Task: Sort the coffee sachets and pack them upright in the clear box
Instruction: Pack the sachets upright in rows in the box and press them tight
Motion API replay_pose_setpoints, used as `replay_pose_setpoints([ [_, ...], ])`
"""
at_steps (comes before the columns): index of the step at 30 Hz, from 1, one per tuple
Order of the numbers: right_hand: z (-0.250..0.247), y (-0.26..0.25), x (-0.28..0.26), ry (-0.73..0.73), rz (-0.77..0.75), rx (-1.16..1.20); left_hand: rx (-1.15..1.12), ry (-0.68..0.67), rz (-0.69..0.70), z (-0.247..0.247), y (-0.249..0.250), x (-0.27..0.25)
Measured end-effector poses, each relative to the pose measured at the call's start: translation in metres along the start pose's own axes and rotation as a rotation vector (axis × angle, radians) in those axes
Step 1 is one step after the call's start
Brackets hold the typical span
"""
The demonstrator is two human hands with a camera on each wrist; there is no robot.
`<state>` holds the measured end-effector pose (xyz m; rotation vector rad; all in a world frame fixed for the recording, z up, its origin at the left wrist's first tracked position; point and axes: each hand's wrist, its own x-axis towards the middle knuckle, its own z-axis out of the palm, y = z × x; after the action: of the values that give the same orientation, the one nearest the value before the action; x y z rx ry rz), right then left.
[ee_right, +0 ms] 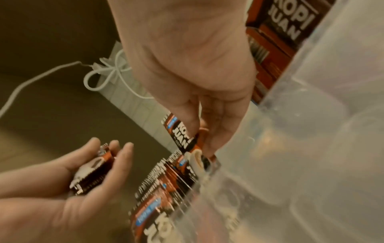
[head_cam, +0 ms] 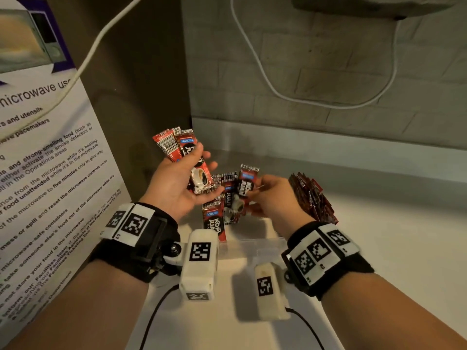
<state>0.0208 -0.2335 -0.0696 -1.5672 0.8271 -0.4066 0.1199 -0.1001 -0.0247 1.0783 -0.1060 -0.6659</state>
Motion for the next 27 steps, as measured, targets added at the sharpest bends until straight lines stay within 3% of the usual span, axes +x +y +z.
replay_pose_setpoints([
  [6,0.015,0.012,0.011,-0.092,0.076,-0.167,0.029,0.026,0.005,-0.001,0.001,-0.001],
  [15,0.026,0.022,0.022,0.093,-0.019,-0.344,0.013,0.042,-0.019,0.0,-0.001,-0.001],
  [27,0.03,0.022,0.019,0.107,-0.07,-0.444,-0.142,0.017,-0.063,-0.004,-0.001,0.003],
])
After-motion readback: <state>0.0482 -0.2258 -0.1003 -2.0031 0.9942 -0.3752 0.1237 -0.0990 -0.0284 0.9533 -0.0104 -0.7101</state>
